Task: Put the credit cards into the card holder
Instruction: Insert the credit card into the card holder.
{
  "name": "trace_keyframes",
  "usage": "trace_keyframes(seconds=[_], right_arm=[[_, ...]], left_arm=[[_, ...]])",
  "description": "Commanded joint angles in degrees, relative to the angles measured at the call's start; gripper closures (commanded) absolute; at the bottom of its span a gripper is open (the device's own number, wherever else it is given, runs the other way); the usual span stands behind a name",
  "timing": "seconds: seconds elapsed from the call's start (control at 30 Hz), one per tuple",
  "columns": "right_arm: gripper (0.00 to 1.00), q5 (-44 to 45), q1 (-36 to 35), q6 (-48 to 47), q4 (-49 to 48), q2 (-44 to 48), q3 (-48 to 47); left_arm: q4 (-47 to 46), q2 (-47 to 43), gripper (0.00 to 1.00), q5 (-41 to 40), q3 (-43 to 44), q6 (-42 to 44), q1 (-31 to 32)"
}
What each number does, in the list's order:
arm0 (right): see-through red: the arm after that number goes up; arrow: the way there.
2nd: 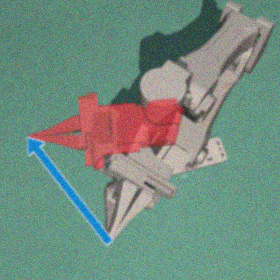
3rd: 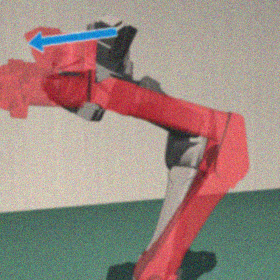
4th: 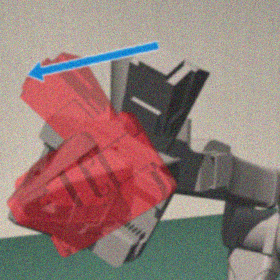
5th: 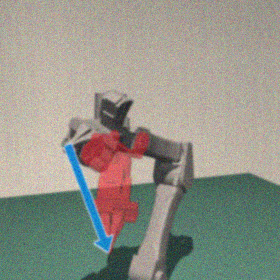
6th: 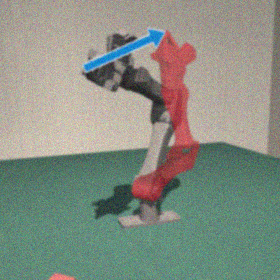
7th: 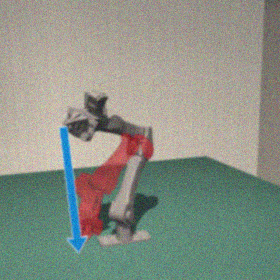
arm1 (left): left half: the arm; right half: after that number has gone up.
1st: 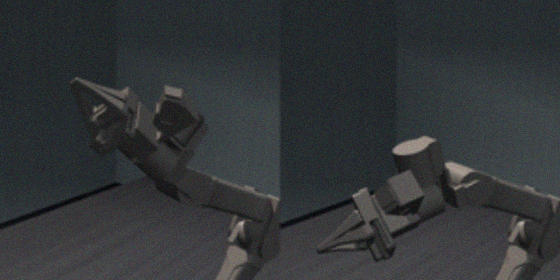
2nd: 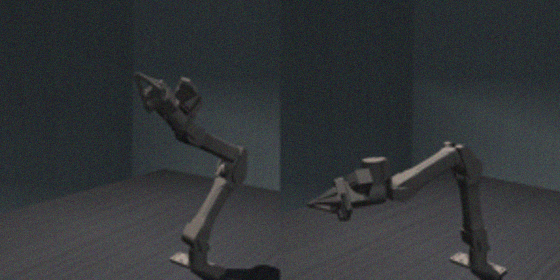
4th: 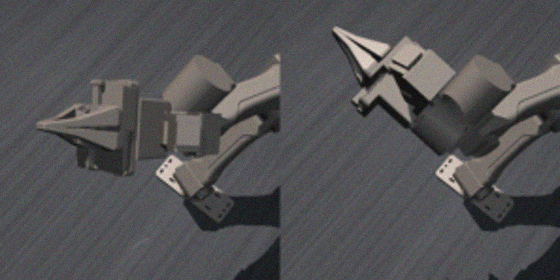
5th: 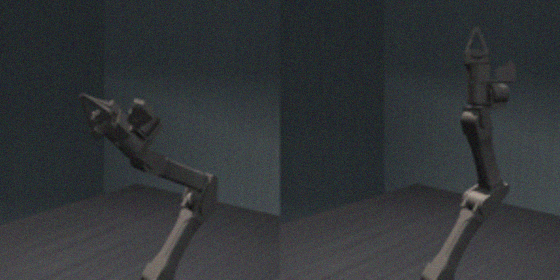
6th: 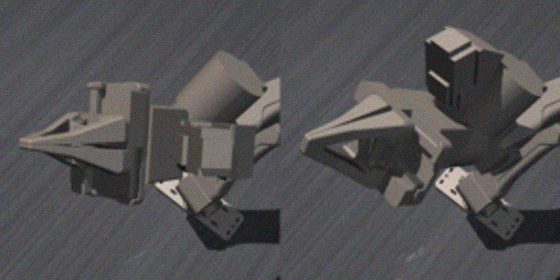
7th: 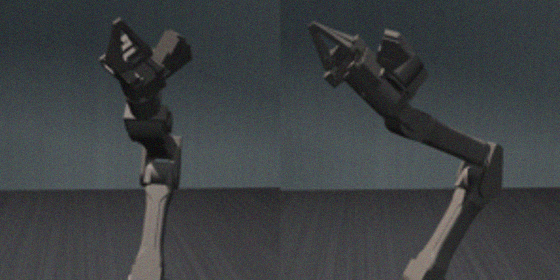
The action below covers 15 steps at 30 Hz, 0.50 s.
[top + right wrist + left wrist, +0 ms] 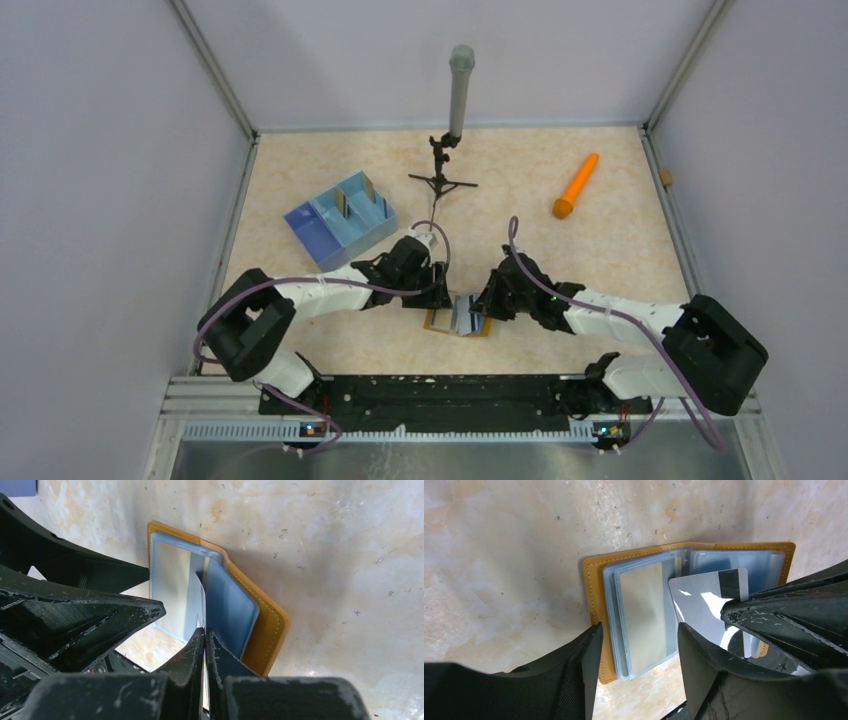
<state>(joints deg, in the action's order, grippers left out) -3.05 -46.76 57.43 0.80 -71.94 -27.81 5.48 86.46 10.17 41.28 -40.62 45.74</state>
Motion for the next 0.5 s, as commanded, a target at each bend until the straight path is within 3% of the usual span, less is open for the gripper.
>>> trace_keyframes(seconds=[0.0,0.47], right_arm=[[1.00,0.84,-0.45,1.23,-0.43,-0.38,0.82],[1.00,4.58,-0.45,4.03,2.82,5.78,3.74]], left_arm=[[2.72,1.82,0.41,-4.85,1.85,-0.15,1.17],[7.73,5.63,0.54,-9.63,3.80,-0.11,3.56]])
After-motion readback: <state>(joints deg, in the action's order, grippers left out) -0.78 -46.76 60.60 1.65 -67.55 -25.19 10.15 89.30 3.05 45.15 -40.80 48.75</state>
